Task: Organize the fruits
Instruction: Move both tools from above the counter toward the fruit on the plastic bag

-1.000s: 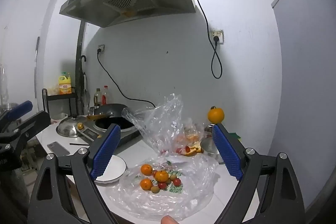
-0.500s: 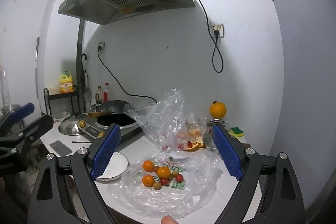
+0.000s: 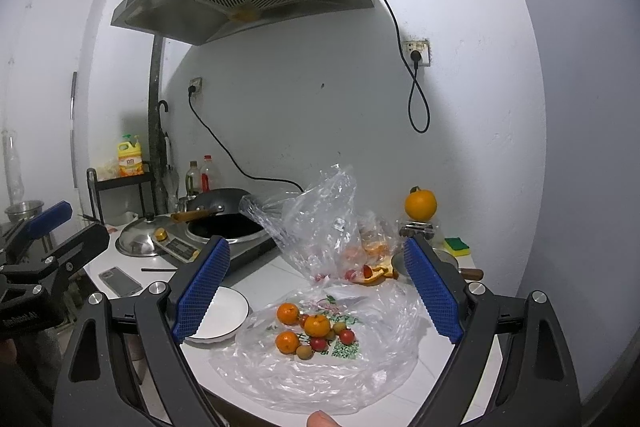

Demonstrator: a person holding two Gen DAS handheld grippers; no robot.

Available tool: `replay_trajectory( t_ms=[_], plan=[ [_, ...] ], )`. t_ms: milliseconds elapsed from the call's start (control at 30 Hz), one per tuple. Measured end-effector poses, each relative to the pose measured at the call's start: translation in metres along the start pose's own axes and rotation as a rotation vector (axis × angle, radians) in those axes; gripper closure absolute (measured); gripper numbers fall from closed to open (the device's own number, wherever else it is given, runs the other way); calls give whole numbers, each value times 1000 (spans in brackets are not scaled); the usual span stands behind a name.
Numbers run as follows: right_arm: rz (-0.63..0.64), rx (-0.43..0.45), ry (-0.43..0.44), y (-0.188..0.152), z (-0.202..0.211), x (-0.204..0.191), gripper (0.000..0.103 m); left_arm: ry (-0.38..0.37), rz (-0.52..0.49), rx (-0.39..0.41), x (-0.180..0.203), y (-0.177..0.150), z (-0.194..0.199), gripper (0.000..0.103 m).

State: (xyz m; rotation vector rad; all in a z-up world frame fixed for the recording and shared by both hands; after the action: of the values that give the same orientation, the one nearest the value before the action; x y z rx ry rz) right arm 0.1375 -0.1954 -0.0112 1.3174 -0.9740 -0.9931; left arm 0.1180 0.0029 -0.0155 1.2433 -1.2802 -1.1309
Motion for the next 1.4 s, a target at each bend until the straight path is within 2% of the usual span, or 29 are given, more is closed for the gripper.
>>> replay_trajectory(
  t_ms=[1400],
  plan=[
    [0, -32, -12, -11, -11, 5, 12, 23, 15, -12, -5, -9, -7, 1]
  ],
)
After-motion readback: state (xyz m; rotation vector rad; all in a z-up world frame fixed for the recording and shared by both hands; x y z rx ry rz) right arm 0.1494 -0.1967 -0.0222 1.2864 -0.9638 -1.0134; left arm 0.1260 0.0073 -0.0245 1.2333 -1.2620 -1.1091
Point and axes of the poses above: each gripper's, at about its wrist camera, not at the fingertips, and z roughly against the way its jaws point, x to its right, y to its top, the point moved 9 cm from there along -z, roughly the way its jaws point, and after that the axes turned 8 degrees about x, right-handed, at the moved point
